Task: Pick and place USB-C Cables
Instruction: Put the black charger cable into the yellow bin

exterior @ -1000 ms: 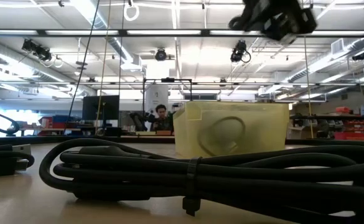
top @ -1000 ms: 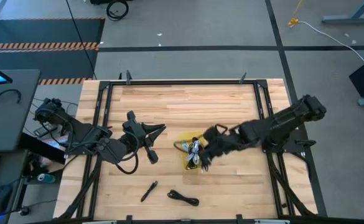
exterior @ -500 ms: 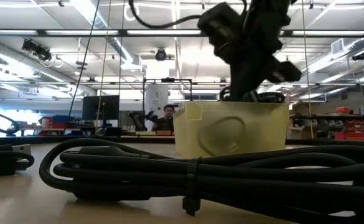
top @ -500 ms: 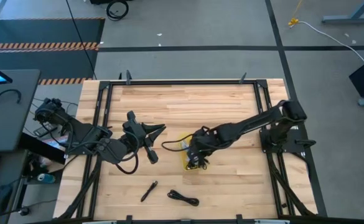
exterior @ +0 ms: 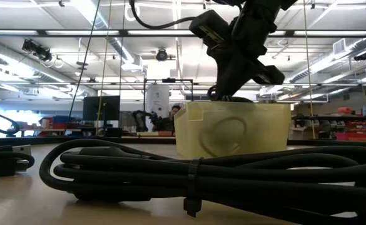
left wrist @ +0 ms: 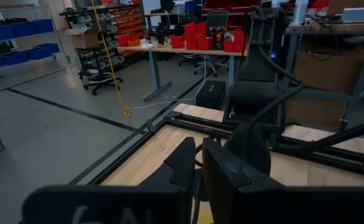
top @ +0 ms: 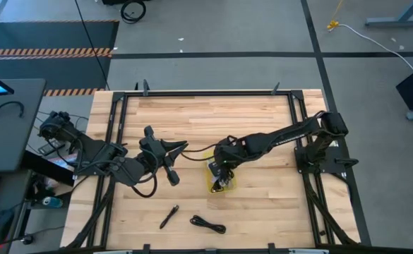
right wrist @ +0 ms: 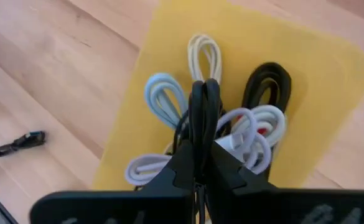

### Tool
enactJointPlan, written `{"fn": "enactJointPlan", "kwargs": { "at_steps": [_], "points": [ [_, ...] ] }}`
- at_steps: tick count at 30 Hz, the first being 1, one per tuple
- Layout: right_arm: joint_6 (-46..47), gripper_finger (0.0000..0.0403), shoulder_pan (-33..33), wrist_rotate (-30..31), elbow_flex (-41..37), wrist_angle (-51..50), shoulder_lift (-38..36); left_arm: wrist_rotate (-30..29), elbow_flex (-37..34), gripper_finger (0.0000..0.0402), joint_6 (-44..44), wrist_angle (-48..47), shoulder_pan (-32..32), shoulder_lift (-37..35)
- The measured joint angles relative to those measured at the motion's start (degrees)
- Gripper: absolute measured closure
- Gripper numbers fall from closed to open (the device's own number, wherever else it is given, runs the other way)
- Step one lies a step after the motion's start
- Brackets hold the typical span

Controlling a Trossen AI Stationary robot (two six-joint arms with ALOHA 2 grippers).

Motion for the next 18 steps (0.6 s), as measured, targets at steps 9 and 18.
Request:
{"fn": "enactJointPlan", "kwargs": {
  "at_steps": [9,18],
  "points": [
    [1.52,0.0384,1.04,0.15,0.00,-4.97,-0.02,0.00,0.00,0.0363,0.00,-0.35,0.02,0.00],
    [-1.01,0.0372,1.04,1.02,0.00,-4.56,-0.02,0.00,0.00,0.0363,0.00,-0.33,0.02,0.00]
  ]
}}
